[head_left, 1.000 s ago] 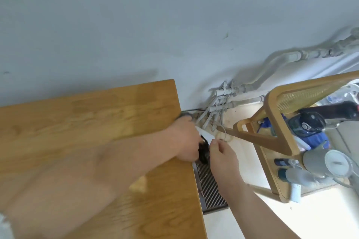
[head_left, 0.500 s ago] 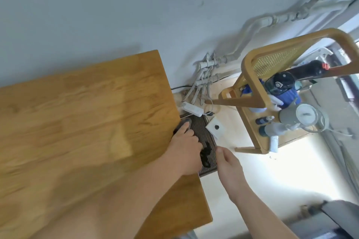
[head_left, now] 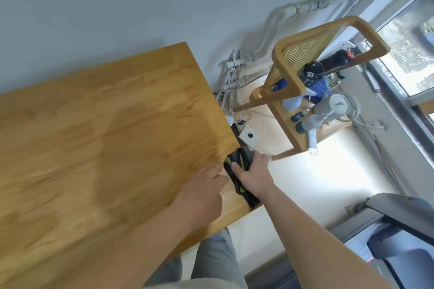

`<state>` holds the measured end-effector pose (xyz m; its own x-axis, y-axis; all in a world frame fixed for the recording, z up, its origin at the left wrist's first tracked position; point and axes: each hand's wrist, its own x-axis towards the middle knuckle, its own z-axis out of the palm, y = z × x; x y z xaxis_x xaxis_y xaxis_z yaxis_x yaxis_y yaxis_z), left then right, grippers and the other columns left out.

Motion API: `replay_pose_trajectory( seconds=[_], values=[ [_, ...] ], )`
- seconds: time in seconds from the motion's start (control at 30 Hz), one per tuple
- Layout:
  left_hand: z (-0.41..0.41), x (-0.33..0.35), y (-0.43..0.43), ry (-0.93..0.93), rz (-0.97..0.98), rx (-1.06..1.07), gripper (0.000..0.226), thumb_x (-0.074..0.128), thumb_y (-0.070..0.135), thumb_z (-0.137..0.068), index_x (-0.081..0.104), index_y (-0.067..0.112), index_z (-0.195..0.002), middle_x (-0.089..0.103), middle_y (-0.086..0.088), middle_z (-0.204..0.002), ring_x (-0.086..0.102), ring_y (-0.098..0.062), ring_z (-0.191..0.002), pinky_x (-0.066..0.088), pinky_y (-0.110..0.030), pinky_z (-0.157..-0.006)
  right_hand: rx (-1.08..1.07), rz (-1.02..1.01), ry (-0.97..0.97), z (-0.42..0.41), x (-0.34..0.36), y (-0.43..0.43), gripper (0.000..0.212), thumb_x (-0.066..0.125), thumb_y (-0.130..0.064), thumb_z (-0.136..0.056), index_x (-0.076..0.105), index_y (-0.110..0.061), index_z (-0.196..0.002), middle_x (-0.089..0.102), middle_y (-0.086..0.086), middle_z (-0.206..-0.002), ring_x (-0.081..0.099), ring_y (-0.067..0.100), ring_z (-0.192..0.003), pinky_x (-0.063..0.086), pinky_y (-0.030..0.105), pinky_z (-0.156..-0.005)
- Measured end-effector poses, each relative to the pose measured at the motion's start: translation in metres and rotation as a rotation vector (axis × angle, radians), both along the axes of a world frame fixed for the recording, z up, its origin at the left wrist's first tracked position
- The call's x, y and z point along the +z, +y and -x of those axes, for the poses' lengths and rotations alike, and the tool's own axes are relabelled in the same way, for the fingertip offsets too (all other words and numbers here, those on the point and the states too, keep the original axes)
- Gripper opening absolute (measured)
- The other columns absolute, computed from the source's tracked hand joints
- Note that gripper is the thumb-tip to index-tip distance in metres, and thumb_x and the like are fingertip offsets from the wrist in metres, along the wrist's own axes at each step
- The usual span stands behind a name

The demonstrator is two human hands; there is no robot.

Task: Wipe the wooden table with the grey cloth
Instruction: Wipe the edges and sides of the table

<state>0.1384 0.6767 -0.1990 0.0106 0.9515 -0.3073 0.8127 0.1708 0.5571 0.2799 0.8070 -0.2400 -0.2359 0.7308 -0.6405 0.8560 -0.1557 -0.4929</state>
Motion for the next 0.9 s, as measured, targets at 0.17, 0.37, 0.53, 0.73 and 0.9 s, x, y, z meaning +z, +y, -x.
replay_pose_trajectory(
  seconds=[0.17,0.37,0.53,0.73,0.9],
  values=[
    [-0.01,0.007,-0.037,-0.044,0.073,0.083,0.047,0.048,0.014,-0.094,0.055,0.021,-0.141,0.032,0.001,-0.162,0.03,-0.021,-0.146,0.028,-0.034,-0.118,0.093,-0.107,-0.175,-0.016,0.005,-0.026,0.075,0.052,-0.076,-0.087,0.047,-0.017,-0.134,0.05,0.007,-0.134,0.057,0.028,-0.117,0.051,0.051,-0.098],
    [-0.03,0.01,-0.037,-0.051,0.126,0.145,0.043,0.046,0.017,-0.097,0.054,0.021,-0.139,0.03,0.003,-0.163,0.027,-0.02,-0.147,0.024,-0.034,-0.119,0.251,-0.118,-0.308,-0.049,-0.006,-0.048,0.096,0.05,-0.077,-0.087,0.017,-0.017,-0.154,0.046,0.015,-0.141,0.055,0.036,-0.124,0.052,0.051,-0.094],
    [-0.036,0.015,-0.032,-0.049,0.231,0.223,0.051,0.047,0.017,-0.095,0.05,0.023,-0.146,0.029,0.002,-0.163,0.029,-0.024,-0.148,0.028,-0.038,-0.12,0.221,-0.108,-0.287,-0.026,-0.007,-0.022,0.066,0.036,-0.064,-0.1,0.04,-0.007,-0.134,0.054,0.018,-0.134,0.057,0.039,-0.119,0.048,0.051,-0.097],
    [-0.042,0.018,-0.036,0.001,0.269,0.338,0.05,0.044,0.018,-0.096,0.048,0.024,-0.145,0.044,0.001,-0.152,0.042,-0.023,-0.135,0.04,-0.037,-0.11,0.252,-0.09,-0.098,0.059,-0.008,0.045,0.075,0.036,-0.062,-0.102,0.03,-0.003,-0.148,0.046,0.023,-0.146,0.051,0.043,-0.128,0.044,0.05,-0.101],
    [-0.06,0.027,-0.048,-0.009,0.274,0.383,0.041,0.045,0.016,-0.096,0.052,0.022,-0.136,0.052,0.003,-0.137,0.049,-0.021,-0.122,0.045,-0.036,-0.1,0.309,-0.144,-0.056,0.046,-0.008,0.047,0.065,0.038,-0.061,-0.101,0.037,-0.01,-0.143,0.057,0.019,-0.136,0.059,0.041,-0.118,0.051,0.051,-0.095]
  ],
)
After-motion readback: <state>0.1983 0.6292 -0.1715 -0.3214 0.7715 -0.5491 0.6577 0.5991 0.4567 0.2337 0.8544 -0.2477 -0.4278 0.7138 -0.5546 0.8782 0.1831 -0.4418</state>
